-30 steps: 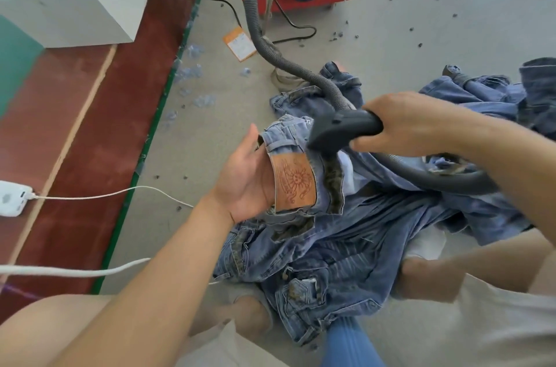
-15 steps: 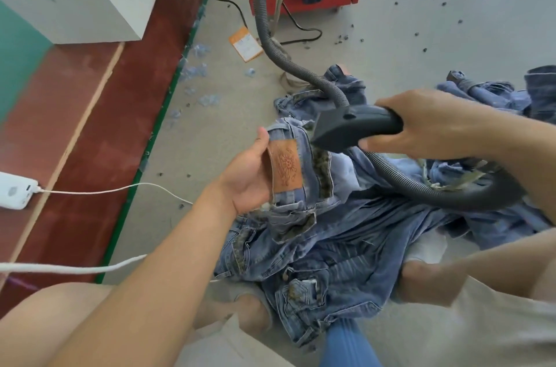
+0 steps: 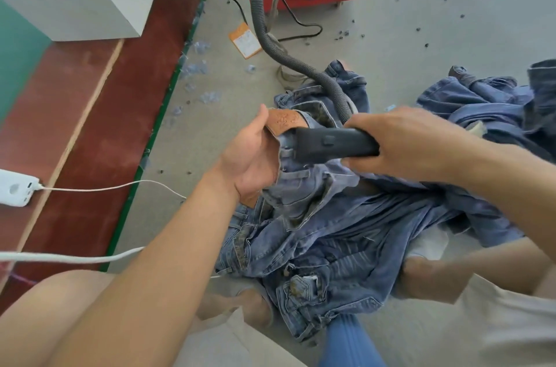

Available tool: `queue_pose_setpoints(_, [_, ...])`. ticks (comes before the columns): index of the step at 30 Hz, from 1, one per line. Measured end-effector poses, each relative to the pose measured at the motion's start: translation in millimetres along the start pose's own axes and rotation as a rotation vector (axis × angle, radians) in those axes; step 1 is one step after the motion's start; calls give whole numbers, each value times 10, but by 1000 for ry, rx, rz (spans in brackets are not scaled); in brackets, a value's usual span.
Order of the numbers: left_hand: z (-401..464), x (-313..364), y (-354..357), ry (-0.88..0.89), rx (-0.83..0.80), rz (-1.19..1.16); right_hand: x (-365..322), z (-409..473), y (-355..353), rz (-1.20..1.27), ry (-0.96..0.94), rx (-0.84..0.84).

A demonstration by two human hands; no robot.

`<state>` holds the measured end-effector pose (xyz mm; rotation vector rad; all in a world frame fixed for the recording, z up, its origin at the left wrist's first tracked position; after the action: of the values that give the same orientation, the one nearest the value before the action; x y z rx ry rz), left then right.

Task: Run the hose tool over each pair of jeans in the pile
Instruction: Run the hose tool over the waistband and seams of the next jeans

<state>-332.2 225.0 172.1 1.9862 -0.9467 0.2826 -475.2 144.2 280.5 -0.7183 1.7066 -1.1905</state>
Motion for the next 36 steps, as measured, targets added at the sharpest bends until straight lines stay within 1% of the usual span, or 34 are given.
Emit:
queue_pose_setpoints(2, [-19, 17, 75, 2, -50, -7, 128, -36, -62, -4, 32, 13])
queue_pose_setpoints(4, [-12, 68, 53, 42, 31, 83, 250, -78, -123, 2, 63, 43])
queue_pose_setpoints(6, [12, 76, -83, 47, 170, 129, 348, -90, -187, 4, 92, 63])
queue_pose_setpoints(8, [11, 60, -138, 38, 202, 115, 418, -88, -242, 4, 121, 69])
queue_pose_setpoints(10, [-12, 32, -80, 13, 155, 118, 413, -71, -243, -11, 118, 47])
queue_pose_setpoints(13, [-31, -74, 53, -53, 3, 148, 238, -5, -124, -4, 65, -9])
queue_pose_setpoints(16, [-51, -167, 153, -101, -109, 137, 57, 88, -131, 114, 1, 57])
queue_pose_setpoints(18, [-48, -156, 161, -98, -114, 112, 93, 102, -266, 188, 24, 123])
queue_pose_setpoints(20, [-43, -106, 114, -69, -89, 60, 220, 53, -410, 171, 71, 137])
queue_pose_setpoints(22, [-49, -51, 92, -35, -94, 45, 362, -26, -442, 119, 124, 84])
queue_pose_setpoints(24, [-53, -54, 118, -40, -120, 53, 401, -71, -354, 39, 146, 11])
queue_pose_setpoints(26, [-58, -86, 177, -65, -151, 74, 291, -51, -232, -54, 105, -23])
queue_pose_setpoints(27, [-57, -101, 203, -71, -160, 99, 211, -24, -194, -62, 75, -12])
queue_pose_setpoints(31, [-59, -94, 247, -62, -165, 187, 26, 84, -178, 119, -22, 91])
queue_pose_setpoints(33, [-62, -93, 268, -68, -182, 157, 63, 90, -247, 191, -16, 116])
queue_pose_setpoints(36, [-92, -62, 284, -58, -214, 116, 196, 43, -356, 138, 34, 95])
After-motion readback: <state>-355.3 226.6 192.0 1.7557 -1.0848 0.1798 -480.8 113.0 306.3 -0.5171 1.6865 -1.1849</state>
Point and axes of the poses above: each hand's wrist, its own z-axis towards the middle knuckle, its own y-axis out of the palm, x = y × z, the point moved 9 cm from there along z, towards the middle knuckle, and after that the axes turned 5 degrees about -y, right-handed, at the moved point
